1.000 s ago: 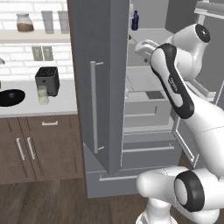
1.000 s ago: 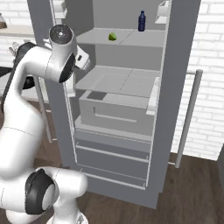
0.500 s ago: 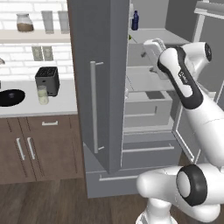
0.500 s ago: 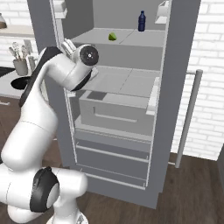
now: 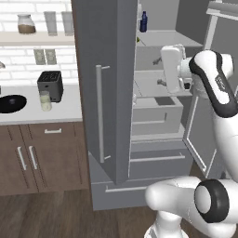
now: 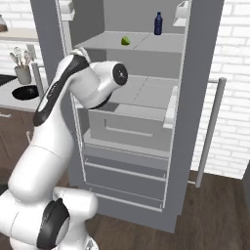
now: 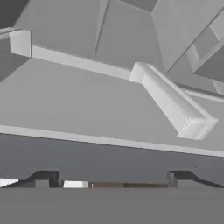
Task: Grab a lemon wedge from the fridge and one ice cube from the ice bowl, and put them in the glass of lemonade.
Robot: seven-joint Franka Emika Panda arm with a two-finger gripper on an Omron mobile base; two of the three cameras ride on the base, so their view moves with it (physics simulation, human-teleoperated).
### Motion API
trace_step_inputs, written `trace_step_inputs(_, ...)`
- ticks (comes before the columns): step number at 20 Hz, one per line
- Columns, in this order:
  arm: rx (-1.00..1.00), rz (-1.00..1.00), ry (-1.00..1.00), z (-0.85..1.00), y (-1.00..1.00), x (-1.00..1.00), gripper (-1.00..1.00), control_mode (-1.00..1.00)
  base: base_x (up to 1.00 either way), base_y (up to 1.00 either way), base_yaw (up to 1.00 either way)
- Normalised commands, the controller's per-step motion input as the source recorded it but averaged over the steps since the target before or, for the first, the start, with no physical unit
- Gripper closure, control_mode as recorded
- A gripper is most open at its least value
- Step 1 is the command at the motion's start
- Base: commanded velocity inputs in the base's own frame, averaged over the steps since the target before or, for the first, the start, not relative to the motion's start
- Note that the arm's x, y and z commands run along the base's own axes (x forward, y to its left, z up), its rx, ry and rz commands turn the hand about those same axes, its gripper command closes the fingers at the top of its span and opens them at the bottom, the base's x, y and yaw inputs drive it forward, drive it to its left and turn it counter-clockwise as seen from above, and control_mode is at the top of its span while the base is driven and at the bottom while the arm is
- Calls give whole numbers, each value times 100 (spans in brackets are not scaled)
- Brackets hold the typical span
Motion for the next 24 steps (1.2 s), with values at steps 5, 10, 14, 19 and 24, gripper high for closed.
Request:
trace_step_inputs(5, 5, 26, 14, 0, 13, -36, -100, -100, 0, 0, 0)
trace_step_inputs(10, 0, 3, 11, 0, 26, 61, -100, -100, 0, 0, 0)
trace_step_inputs(14, 0, -6, 9, -3, 3, 100, -100, -100, 0, 0, 0)
trace_step_inputs(19, 0, -4, 8, -1, 2, 59, -100, -100, 0, 0, 0)
trace_step_inputs(24, 0, 0, 5, -3, 49, 3, -100, -100, 0, 0, 0)
